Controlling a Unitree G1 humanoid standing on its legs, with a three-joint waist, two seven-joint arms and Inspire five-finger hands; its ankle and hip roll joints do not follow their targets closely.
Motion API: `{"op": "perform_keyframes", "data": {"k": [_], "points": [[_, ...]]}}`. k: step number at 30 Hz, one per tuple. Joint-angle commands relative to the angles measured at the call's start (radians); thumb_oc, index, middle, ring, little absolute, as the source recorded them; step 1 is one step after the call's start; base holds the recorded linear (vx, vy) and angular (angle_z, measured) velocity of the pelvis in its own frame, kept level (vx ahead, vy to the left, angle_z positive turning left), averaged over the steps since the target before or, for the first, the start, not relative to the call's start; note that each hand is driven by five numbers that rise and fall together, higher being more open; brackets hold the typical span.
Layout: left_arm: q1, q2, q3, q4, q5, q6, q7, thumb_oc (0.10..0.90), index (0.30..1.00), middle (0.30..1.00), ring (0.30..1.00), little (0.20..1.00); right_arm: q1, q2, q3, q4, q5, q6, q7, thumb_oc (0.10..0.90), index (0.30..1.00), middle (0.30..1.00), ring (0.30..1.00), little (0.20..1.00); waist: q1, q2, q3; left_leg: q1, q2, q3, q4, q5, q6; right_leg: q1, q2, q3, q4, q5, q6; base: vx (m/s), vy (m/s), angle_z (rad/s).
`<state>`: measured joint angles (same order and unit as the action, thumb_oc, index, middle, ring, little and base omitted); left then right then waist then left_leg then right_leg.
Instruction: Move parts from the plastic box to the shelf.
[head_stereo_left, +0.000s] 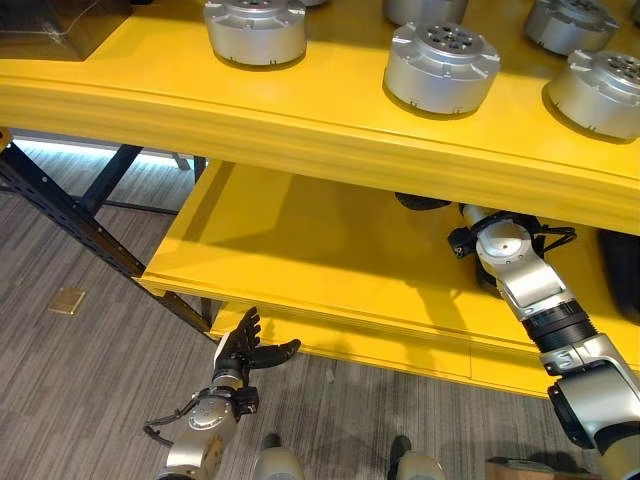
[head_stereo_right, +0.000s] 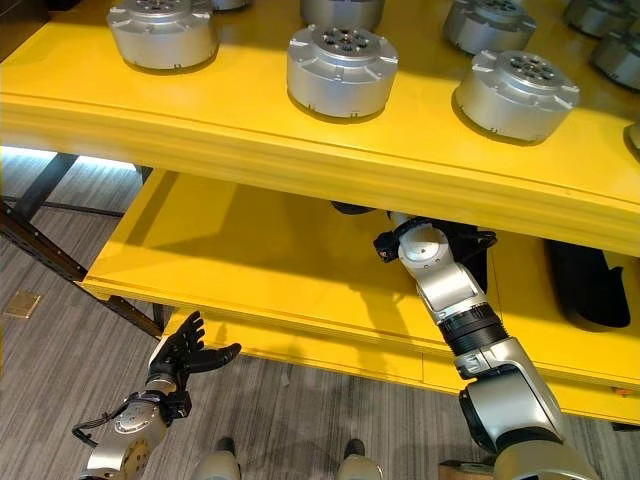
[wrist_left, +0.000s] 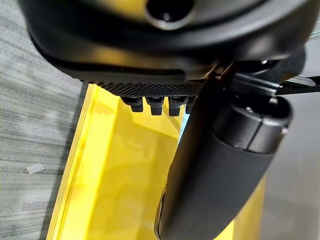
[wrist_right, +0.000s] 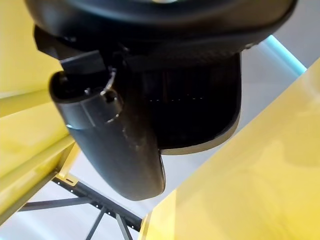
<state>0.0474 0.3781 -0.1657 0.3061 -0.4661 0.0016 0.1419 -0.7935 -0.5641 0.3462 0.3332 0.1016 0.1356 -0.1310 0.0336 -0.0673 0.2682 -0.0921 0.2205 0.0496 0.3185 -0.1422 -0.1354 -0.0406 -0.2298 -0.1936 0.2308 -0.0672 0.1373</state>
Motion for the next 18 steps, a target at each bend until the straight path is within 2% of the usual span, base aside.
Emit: {"op": "perform_keyframes", "data": {"k": [1,11,18], "points": [[-0.018,0.065,-0.01,-0.084,-0.006,-0.073,-0.001,0.9,1.0,1.0,1.0,1.0,-0.147,-0.007,-0.021,-0.034,0.025,-0.113,-0.011,0.4,0.3,0.3,0.3,0.3,0.026,-0.068,-0.077,-0.052,0.032,-0.009,0.138,-0.081,0.028,-0.023,-0.053,0.05,0.108,-0.037,0.024,-0.02,-0.008,-0.05],[-0.015,0.056,0.009,-0.09,-0.012,-0.073,0.005,0.9,1.0,1.0,1.0,1.0,-0.077,-0.012,-0.004,-0.047,0.059,-0.111,0.042,0.4,0.3,0.3,0.3,0.3,0.03,-0.085,-0.042,-0.09,0.043,-0.03,0.198,-0.107,0.032,-0.05,-0.045,0.051,0.166,-0.059,0.017,-0.03,-0.015,0.01],[-0.037,0.059,0.007,-0.097,-0.018,-0.077,0.016,0.9,1.0,1.0,1.0,1.0,-0.078,-0.009,0.019,-0.034,0.104,-0.117,0.062,0.4,0.3,0.3,0.3,0.3,0.036,-0.095,-0.022,-0.141,0.056,-0.06,0.301,-0.153,0.037,-0.093,-0.032,0.052,0.276,-0.116,0.001,-0.03,-0.021,-0.02]]}}
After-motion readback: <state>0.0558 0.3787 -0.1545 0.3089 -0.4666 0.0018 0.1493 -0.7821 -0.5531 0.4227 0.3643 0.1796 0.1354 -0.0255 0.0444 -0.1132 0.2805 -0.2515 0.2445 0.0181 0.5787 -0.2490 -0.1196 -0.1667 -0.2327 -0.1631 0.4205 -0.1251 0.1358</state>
